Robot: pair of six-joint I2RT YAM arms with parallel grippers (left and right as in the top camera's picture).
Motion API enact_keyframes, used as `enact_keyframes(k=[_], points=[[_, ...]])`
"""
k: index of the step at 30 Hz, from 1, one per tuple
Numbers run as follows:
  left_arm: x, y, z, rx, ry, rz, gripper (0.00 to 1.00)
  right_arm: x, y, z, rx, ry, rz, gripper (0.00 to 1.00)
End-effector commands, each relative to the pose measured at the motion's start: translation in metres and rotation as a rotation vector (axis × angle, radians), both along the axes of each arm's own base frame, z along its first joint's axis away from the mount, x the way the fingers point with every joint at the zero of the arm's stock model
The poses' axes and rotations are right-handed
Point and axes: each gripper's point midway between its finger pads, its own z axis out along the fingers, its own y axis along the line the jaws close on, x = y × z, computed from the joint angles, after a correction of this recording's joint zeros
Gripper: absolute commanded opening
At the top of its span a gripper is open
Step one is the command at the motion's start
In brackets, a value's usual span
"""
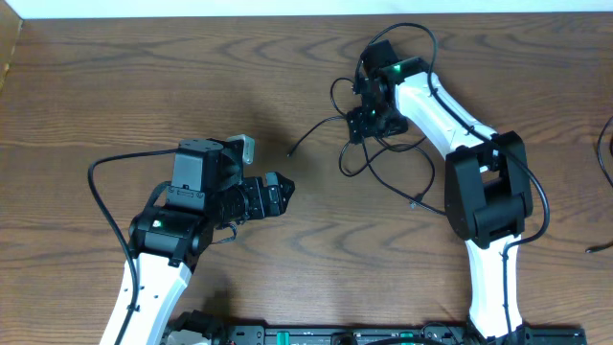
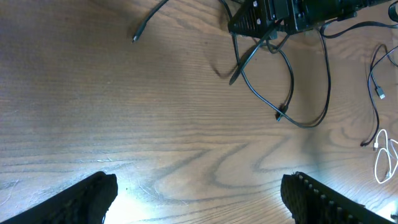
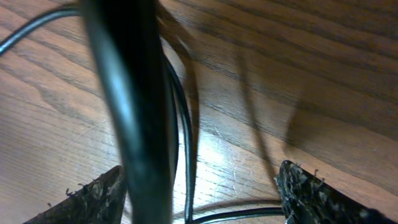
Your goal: Untangle cables
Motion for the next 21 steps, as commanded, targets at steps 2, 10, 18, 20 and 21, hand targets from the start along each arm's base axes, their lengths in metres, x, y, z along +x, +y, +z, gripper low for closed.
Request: enact_keyframes(k=[2, 10, 18, 20, 21], points=[[0.001, 0.0, 0.002, 0.01, -0.013, -0.011, 0.9, -0.007, 0.013, -0.001, 0.062, 0.033, 0.013, 0.76], [0.0, 0.0, 0.002, 0.009, -0.012, -0.011, 0.9, -0.007, 0.024, 0.002, 0.127, 0.056, -0.043, 0.79], [0.0, 0.0, 0.002, 0.009, -0.011, -0.01, 0.9, -0.01, 0.024, -0.001, 0.105, 0.095, -0.193, 0.73], [0.0, 0.0, 0.002, 0.009, -0.011, -0.011, 0.9, -0.012, 0.024, -0.004, 0.08, 0.091, -0.202, 0.72], [0.0, 0.0, 0.002, 0.009, -0.011, -0.011, 0.9, -0.014, 0.025, -0.005, 0.08, 0.092, -0.198, 0.72]])
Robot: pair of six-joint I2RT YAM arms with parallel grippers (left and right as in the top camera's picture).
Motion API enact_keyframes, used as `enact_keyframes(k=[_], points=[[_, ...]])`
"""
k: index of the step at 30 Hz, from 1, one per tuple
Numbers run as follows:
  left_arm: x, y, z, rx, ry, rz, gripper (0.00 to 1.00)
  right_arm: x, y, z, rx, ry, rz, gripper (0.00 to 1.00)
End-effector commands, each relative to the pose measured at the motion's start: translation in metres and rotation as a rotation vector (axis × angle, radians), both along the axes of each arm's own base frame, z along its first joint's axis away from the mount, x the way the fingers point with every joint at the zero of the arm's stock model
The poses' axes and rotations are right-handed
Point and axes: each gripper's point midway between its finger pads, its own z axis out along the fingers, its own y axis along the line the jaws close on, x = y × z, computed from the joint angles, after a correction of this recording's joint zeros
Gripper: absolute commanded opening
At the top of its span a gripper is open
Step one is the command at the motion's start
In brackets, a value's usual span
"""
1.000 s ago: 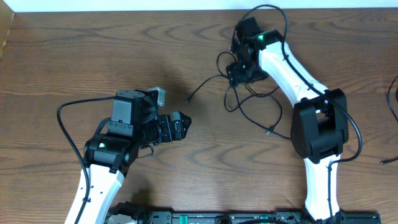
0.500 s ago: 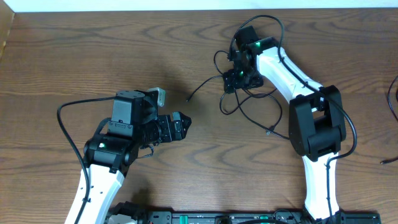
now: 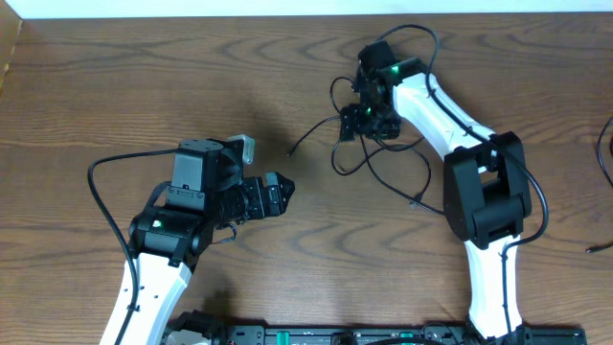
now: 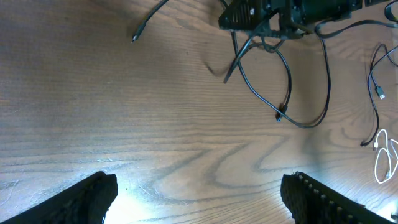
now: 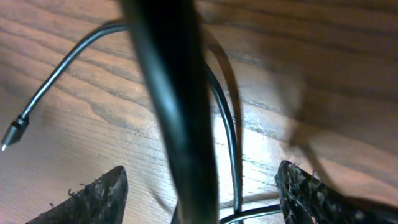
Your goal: Untangle cables
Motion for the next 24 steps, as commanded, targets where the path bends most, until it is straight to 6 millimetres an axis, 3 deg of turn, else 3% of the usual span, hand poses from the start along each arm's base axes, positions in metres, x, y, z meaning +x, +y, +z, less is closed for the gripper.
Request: enact_keyframes(k=[1, 16, 24], points=[[0.0, 0.0, 0.002, 0.009, -0.011, -0.011, 0.9, -0.01, 0.008, -0.01, -0.026, 0.024, -0.03, 0.72], [-0.008, 0.002, -0.004, 0.02, 0.035, -0.011, 0.9, 0.0, 0.012, -0.018, -0.014, -0.017, -0.05, 0.74], [-0.009, 0.002, -0.005, 0.02, 0.036, -0.011, 0.9, -0.001, 0.01, -0.047, -0.03, 0.019, -0.049, 0.74]])
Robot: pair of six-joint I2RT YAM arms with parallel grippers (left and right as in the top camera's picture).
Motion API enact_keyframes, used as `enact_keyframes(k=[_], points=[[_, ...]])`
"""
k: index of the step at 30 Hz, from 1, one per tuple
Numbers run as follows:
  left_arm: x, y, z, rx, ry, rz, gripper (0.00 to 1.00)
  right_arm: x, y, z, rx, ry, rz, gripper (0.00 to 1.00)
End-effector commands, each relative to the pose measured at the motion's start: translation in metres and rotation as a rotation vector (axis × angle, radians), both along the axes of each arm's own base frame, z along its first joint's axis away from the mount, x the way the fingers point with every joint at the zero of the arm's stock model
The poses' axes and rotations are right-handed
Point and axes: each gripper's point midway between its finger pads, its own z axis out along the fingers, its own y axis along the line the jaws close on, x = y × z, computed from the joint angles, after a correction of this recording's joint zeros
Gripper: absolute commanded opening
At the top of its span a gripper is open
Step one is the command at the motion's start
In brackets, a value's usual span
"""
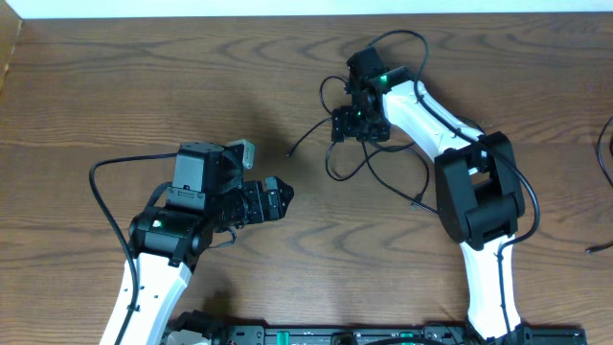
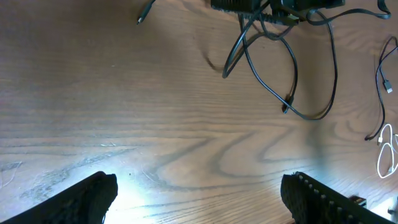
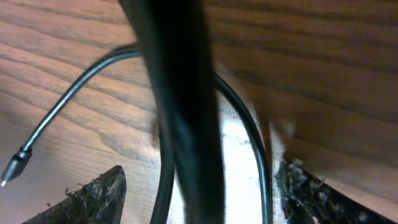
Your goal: Untangle cables
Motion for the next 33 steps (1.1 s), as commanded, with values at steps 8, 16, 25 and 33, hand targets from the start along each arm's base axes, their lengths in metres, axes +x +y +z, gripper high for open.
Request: enact_keyframes(k=[8, 16, 25, 33], points=[[0.001, 0.0, 0.002, 0.009, -0.014, -0.012, 0.9, -0.003, 0.004, -0.03, 0.031, 0.053, -0.007, 0.68], [0.001, 0.0, 0.002, 0.008, -0.013, -0.012, 0.9, -0.01, 0.026, -0.023, 0.169, 0.097, 0.023, 0.27], [0.0, 0.0, 0.002, 0.009, -0.01, -0.012, 0.9, -0.012, 0.028, -0.021, 0.188, 0.11, 0.026, 0.06], [0.0, 0.0, 0.002, 0.009, -0.01, -0.012, 0.9, -0.015, 0.023, -0.024, 0.16, 0.122, 0.019, 0.01]])
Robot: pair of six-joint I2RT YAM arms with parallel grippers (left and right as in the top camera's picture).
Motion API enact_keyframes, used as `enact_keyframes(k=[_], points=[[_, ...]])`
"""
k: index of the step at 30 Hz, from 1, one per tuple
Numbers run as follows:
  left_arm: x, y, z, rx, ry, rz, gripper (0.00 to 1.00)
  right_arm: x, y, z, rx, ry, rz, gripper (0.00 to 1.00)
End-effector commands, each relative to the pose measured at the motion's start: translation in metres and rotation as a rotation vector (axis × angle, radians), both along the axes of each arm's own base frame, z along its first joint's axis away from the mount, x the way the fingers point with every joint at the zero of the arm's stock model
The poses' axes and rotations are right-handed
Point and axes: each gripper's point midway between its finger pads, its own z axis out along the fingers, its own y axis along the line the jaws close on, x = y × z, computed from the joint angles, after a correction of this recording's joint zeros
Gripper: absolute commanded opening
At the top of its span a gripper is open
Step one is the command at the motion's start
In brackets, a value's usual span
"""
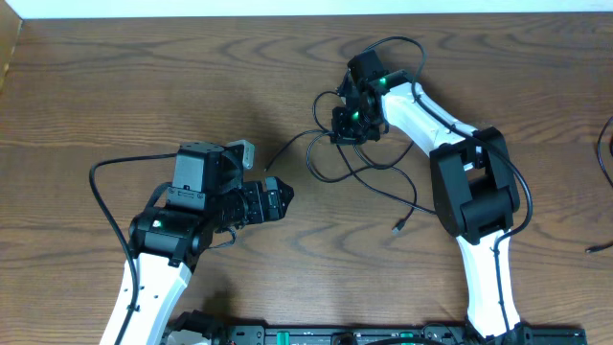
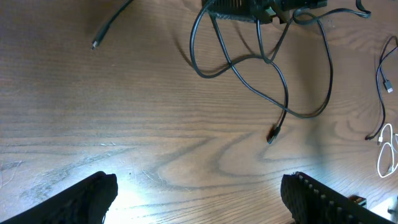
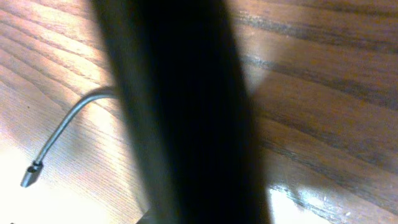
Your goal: Untangle cables
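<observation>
A tangle of thin black cable [image 1: 369, 165] lies at the middle right of the table, with one loose end [image 1: 268, 168] pointing left and a plug end [image 1: 397, 228] toward the front. My right gripper [image 1: 347, 123] sits at the top of the tangle, shut on the black cable. In the right wrist view a dark blurred mass [image 3: 186, 124] hides the fingers, with a cable tip [image 3: 31, 174] at lower left. My left gripper [image 1: 283, 199] is open over bare wood, left of the tangle. The left wrist view shows the cable loops [image 2: 273, 68] ahead of it.
More cables lie at the table's right edge, a black one [image 2: 379, 81] and a white one [image 2: 387, 155]. The left arm's own lead [image 1: 96, 182] loops out to the left. The table's back edge [image 1: 192, 14] runs along the top.
The tangle has shifted left and spread out. Its loose end now lies nearer my left gripper and its plug end nearer the front. The right wrist view no longer shows spread fingers.
My right gripper stood over the tangle with cable running between its spread fingers. At each later moment it was a little further left, and the tangle with it. Now the loops lie wider and looser. My left gripper stayed open in the same place.
</observation>
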Motion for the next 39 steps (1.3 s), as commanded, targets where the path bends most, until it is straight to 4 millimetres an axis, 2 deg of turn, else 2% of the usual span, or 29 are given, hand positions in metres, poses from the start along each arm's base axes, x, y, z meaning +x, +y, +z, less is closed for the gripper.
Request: enact_keyframes(k=[1, 5, 6, 7, 8, 9, 15, 16, 18, 19, 20, 22, 23, 26, 30, 32, 36, 37, 39], points=[[0.001, 0.0, 0.002, 0.009, -0.012, -0.012, 0.9, -0.008, -0.007, -0.018, -0.04, 0.043, -0.007, 0.01], [0.001, 0.0, 0.002, 0.009, -0.012, -0.012, 0.9, -0.009, -0.008, -0.019, -0.046, 0.047, -0.007, 0.01], [0.001, 0.0, 0.002, 0.009, -0.012, -0.012, 0.9, -0.009, -0.009, -0.019, -0.052, 0.048, -0.007, 0.06], [0.001, 0.0, 0.002, 0.009, -0.012, -0.012, 0.9, -0.01, -0.01, -0.02, -0.057, 0.045, -0.001, 0.15], [0.001, 0.0, 0.002, 0.009, -0.012, -0.012, 0.9, -0.01, -0.011, -0.02, -0.066, 0.042, 0.004, 0.29], [0.001, 0.0, 0.002, 0.009, -0.012, -0.012, 0.9, -0.011, -0.013, -0.021, -0.077, 0.044, 0.003, 0.37], [0.001, 0.0, 0.002, 0.009, -0.013, -0.012, 0.9, -0.013, -0.019, -0.025, -0.124, 0.044, 0.001, 0.38], [0.001, 0.0, 0.002, 0.009, -0.012, -0.012, 0.9, -0.013, -0.019, -0.025, -0.127, 0.042, 0.001, 0.36], [0.001, 0.0, 0.002, 0.009, -0.012, -0.012, 0.9, -0.013, -0.019, -0.025, -0.127, 0.042, 0.001, 0.11], [0.001, 0.0, 0.002, 0.009, -0.012, -0.012, 0.9, -0.012, -0.019, -0.025, -0.127, 0.042, 0.001, 0.04], [0.001, 0.0, 0.002, 0.009, -0.012, -0.012, 0.9, -0.013, -0.019, -0.025, -0.128, 0.042, 0.001, 0.03], [0.001, 0.0, 0.002, 0.009, -0.012, -0.012, 0.9, -0.013, -0.019, -0.025, -0.128, 0.042, 0.001, 0.08], [0.001, 0.0, 0.002, 0.009, -0.012, -0.012, 0.9, -0.013, -0.019, -0.025, -0.128, 0.042, 0.001, 0.01], [0.001, 0.0, 0.002, 0.009, -0.012, -0.012, 0.9, -0.013, -0.019, -0.025, -0.129, 0.043, 0.001, 0.01], [0.001, 0.0, 0.002, 0.009, -0.012, -0.012, 0.9, -0.013, -0.019, -0.025, -0.129, 0.043, 0.001, 0.25], [0.001, 0.0, 0.002, 0.009, -0.012, -0.012, 0.9, -0.013, -0.02, -0.025, -0.131, 0.042, 0.0, 0.46], [0.001, 0.0, 0.002, 0.009, -0.012, -0.011, 0.9, -0.013, -0.02, -0.025, -0.131, 0.042, 0.0, 0.47], [0.001, 0.0, 0.002, 0.009, -0.012, -0.012, 0.9, -0.012, -0.02, -0.025, -0.132, 0.041, 0.0, 0.51], [0.001, 0.0, 0.002, 0.009, -0.012, -0.011, 0.9, -0.008, -0.025, -0.026, -0.155, 0.025, -0.011, 0.66]])
